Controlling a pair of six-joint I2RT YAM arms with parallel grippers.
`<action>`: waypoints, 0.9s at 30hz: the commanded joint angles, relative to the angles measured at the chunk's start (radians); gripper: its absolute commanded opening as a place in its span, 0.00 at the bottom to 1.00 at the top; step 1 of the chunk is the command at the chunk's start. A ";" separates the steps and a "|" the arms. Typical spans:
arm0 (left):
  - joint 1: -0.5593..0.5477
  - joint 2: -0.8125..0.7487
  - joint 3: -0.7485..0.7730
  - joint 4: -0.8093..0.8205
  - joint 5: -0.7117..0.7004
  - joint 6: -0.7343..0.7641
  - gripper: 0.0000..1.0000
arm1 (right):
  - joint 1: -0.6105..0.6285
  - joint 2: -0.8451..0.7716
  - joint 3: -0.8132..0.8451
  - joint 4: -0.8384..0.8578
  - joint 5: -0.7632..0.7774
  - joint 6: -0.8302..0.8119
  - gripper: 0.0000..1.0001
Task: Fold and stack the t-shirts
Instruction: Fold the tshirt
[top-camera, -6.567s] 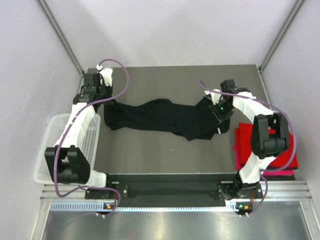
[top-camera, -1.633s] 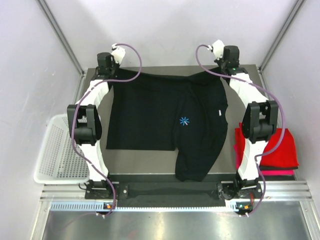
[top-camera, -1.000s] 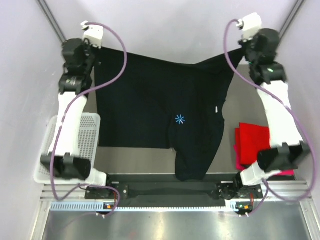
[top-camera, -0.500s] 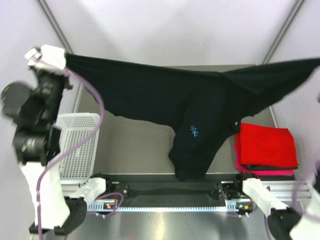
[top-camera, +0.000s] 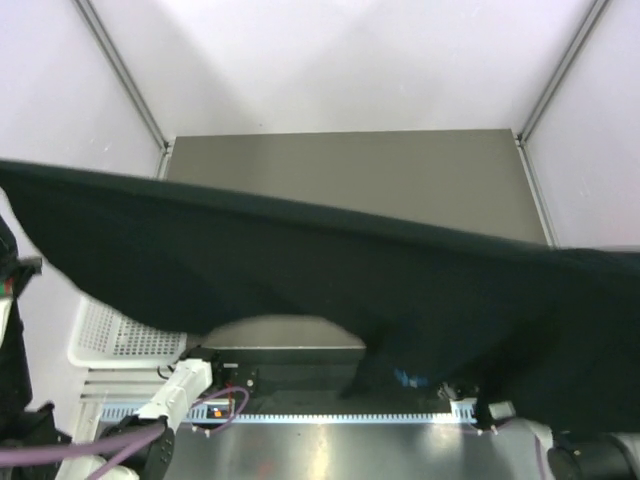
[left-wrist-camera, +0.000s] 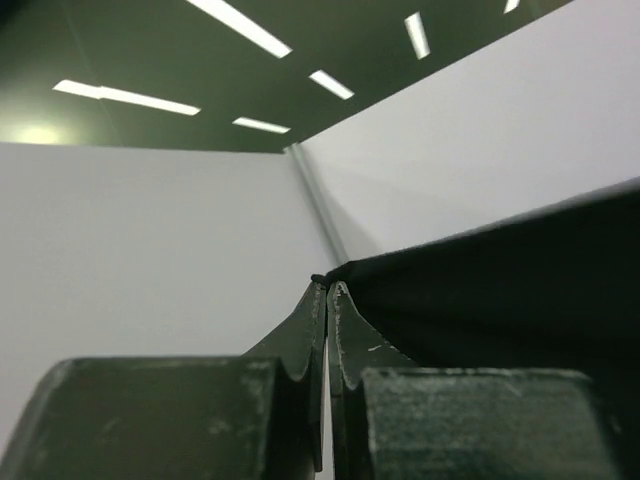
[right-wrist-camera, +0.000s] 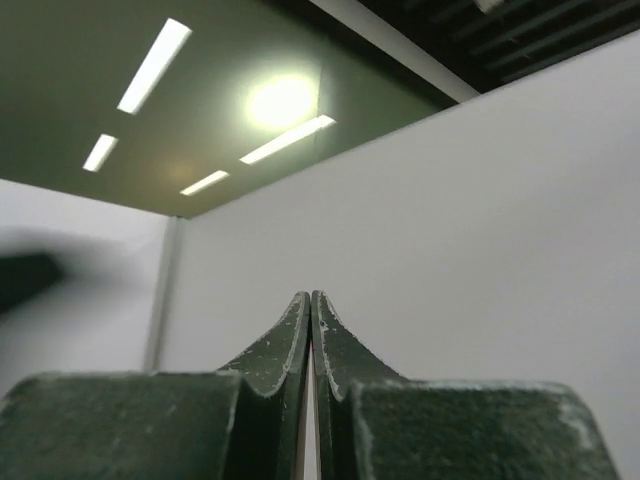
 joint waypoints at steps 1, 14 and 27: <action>-0.003 0.185 -0.001 0.047 -0.163 0.101 0.00 | 0.191 0.179 -0.034 0.171 0.277 -0.251 0.00; -0.003 0.222 -0.605 0.117 -0.056 0.025 0.00 | 0.336 0.279 -0.781 0.238 0.231 -0.249 0.00; -0.090 0.354 -0.587 0.022 0.120 -0.104 0.00 | 0.286 0.349 -0.871 -0.131 -0.264 0.269 0.33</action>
